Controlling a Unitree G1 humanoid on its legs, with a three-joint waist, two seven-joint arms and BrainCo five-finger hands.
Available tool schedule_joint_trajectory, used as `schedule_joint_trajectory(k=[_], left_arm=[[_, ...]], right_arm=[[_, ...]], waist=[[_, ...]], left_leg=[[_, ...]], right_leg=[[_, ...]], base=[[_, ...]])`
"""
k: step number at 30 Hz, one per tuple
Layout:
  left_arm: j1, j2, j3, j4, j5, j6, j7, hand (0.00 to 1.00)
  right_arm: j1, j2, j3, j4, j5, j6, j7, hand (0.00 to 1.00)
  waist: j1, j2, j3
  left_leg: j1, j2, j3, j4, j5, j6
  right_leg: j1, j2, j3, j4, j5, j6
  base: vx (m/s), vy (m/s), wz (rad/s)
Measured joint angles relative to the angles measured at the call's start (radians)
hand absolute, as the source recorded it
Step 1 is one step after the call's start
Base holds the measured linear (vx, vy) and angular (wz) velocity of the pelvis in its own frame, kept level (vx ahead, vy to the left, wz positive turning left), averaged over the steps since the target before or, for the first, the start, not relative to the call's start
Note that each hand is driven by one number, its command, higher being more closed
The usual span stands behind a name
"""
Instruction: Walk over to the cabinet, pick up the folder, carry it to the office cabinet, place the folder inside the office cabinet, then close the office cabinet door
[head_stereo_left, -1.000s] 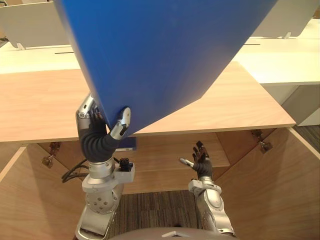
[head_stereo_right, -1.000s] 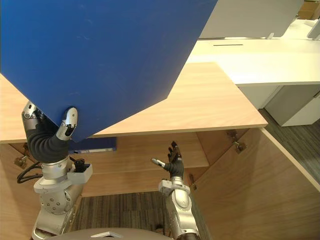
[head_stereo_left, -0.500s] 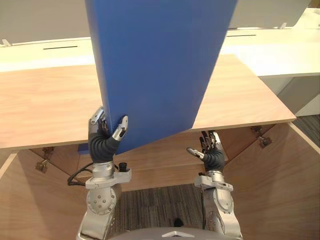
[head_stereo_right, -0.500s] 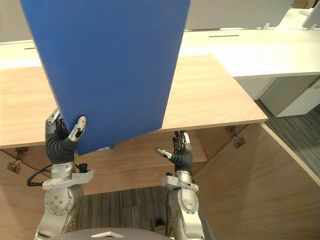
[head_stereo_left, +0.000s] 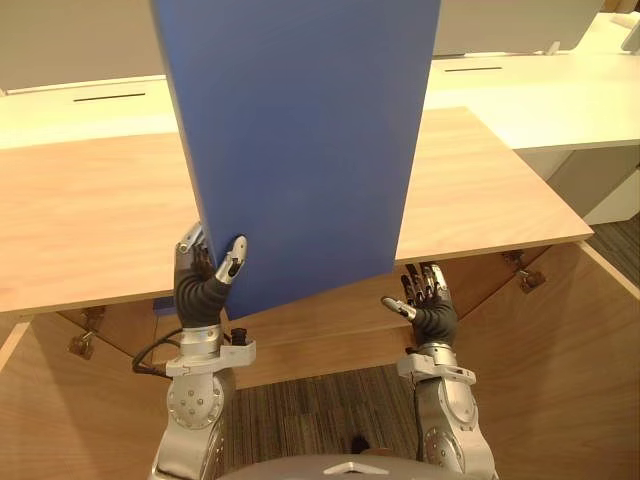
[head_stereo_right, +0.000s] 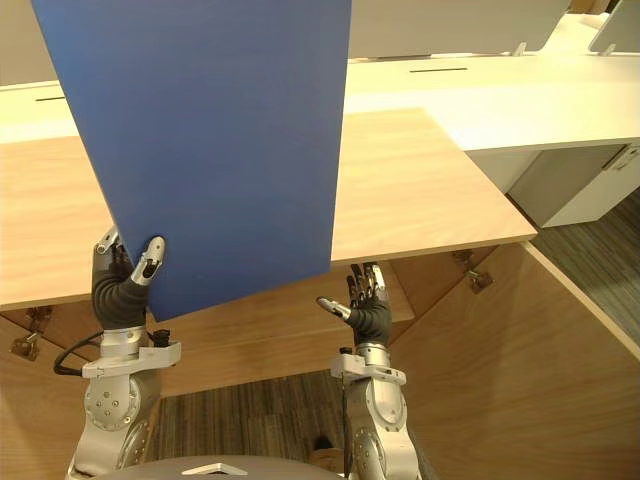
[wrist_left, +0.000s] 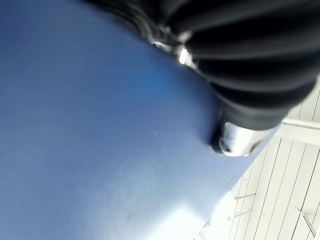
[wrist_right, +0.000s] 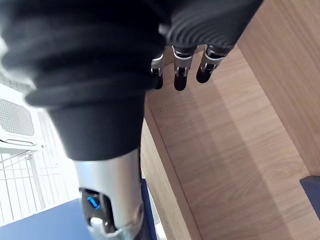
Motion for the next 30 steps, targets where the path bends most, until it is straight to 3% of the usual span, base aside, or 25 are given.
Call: schedule_joint_trajectory(k=[12,16,19,30], left_arm=[[-0.002,0.004,-0.006,0.049,0.000,0.008,-0.029,1.00],[-0.033,0.005,0.027,0.048,0.000,0.008,-0.026,1.00],[-0.044,0.005,0.038,0.046,0.001,0.008,-0.020,1.00],[-0.047,-0.024,0.015,0.038,0.003,0.008,-0.021,1.00]], right_arm=[[-0.029,0.009,0.011,0.043,-0.011,0.000,0.059,0.00],[-0.059,0.043,-0.053,0.024,-0.049,-0.046,0.070,0.00],[-0.071,0.065,-0.103,0.022,-0.052,-0.071,0.067,0.00],[-0.021,0.097,-0.197,-0.020,-0.084,-0.074,0.040,0.00]], waist=[[-0.007,0.029,-0.006],[-0.033,0.034,-0.007],[-0.037,0.030,-0.007],[-0.042,0.028,-0.004]], left_leg=[[0.027,-0.009,0.051,0.008,0.000,0.000],[0.036,-0.017,0.073,0.013,-0.023,0.022],[0.032,-0.027,0.107,0.018,-0.029,0.023],[0.022,-0.005,0.149,0.050,-0.045,0.004]], right_leg=[[-0.041,0.014,0.121,0.038,0.013,0.013],[-0.055,0.018,0.174,0.041,0.022,0.019],[-0.074,0.018,0.192,0.041,0.031,0.026],[-0.093,0.035,0.212,0.044,0.038,0.037]], base=[[-0.05,-0.034,-0.25],[-0.11,-0.039,-0.45],[-0.12,-0.042,-0.43],[-0.03,-0.084,-0.14]])
